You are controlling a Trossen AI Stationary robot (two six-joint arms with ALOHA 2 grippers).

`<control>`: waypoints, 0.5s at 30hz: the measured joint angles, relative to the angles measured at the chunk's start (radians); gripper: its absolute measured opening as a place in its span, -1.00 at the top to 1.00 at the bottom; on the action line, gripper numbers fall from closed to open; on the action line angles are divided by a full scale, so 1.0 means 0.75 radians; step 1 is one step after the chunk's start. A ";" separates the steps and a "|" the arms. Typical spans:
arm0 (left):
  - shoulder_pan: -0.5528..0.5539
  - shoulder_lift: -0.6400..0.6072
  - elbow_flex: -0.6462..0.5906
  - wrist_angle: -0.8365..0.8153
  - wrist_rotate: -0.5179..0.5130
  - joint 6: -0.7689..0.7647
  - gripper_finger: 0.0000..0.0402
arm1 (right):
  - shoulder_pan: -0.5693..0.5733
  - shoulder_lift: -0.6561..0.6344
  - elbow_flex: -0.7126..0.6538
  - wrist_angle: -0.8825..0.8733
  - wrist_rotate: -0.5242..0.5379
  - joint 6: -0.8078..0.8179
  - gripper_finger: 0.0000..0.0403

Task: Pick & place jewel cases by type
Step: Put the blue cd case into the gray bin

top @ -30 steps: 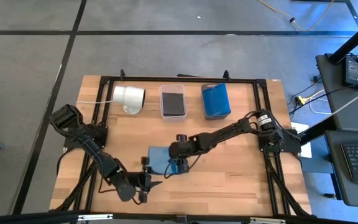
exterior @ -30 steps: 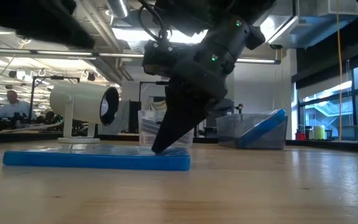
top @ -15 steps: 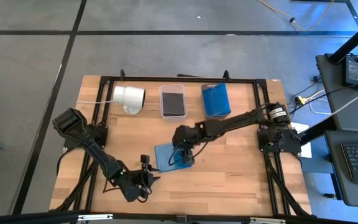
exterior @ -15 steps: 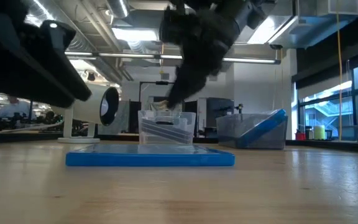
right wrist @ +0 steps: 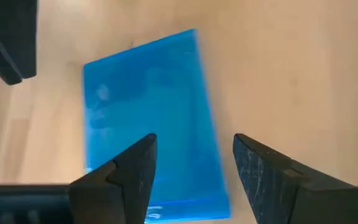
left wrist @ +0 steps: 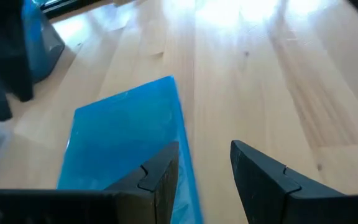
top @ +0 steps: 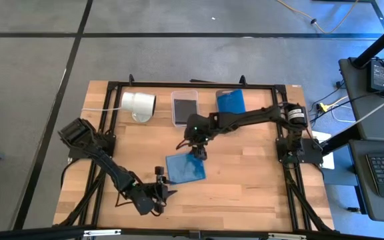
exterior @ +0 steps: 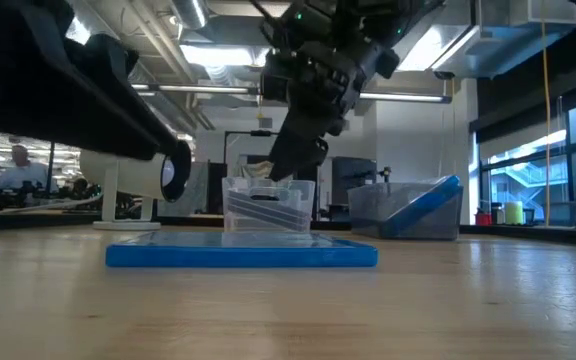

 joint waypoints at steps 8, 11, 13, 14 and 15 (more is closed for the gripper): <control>0.002 0.089 -0.001 -0.004 0.008 0.006 0.29 | -0.014 0.022 0.003 0.002 -0.030 -0.031 -0.07; 0.002 0.134 -0.001 -0.002 0.000 0.006 0.29 | -0.002 0.048 0.003 0.019 -0.112 -0.037 -0.07; 0.002 0.158 -0.001 -0.004 -0.007 0.006 0.29 | -0.001 0.073 0.003 0.025 -0.129 -0.036 -0.07; 0.002 0.167 -0.001 -0.002 -0.007 0.006 0.29 | 0.000 0.089 0.003 0.041 -0.130 -0.034 -0.07; 0.002 0.173 -0.001 -0.003 -0.010 0.006 0.29 | -0.001 0.104 0.003 0.051 -0.129 -0.030 -0.07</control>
